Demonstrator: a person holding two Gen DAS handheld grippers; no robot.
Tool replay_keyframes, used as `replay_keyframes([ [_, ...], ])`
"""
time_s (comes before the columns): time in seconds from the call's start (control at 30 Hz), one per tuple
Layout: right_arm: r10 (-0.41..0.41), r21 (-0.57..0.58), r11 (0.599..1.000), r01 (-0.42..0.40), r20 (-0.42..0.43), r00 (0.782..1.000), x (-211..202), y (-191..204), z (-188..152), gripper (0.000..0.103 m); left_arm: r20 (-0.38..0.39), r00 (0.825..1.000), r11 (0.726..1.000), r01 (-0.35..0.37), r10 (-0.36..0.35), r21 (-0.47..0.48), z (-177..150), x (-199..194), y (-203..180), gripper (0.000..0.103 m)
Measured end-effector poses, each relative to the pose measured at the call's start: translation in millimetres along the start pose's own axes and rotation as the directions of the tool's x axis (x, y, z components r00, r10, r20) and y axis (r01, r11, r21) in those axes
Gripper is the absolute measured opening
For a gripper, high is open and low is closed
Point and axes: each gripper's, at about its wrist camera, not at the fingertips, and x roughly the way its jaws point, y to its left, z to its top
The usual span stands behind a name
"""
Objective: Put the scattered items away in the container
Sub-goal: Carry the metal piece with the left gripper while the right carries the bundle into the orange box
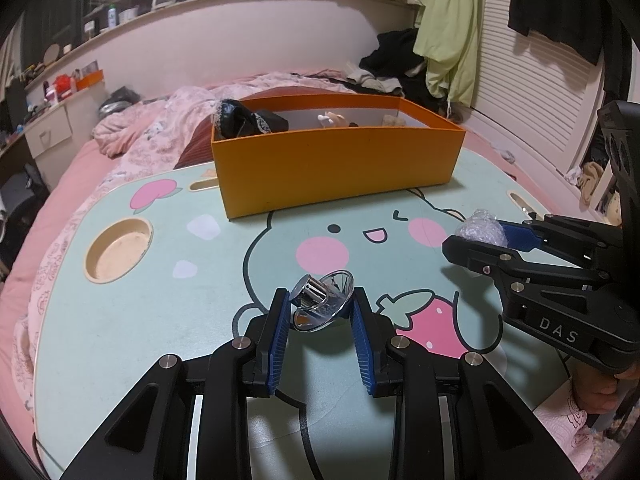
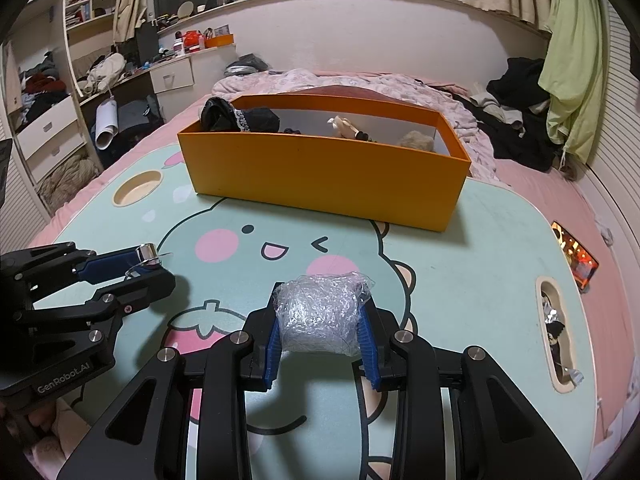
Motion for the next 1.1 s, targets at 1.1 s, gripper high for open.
replay_keyframes([
  [1.1,-0.032,0.157,0.987,0.033,-0.011,0.999,37,-38,152,0.035,-0.061,0.998,0.994,0.009,-0.015,-0.105,171,67,38,0.042],
])
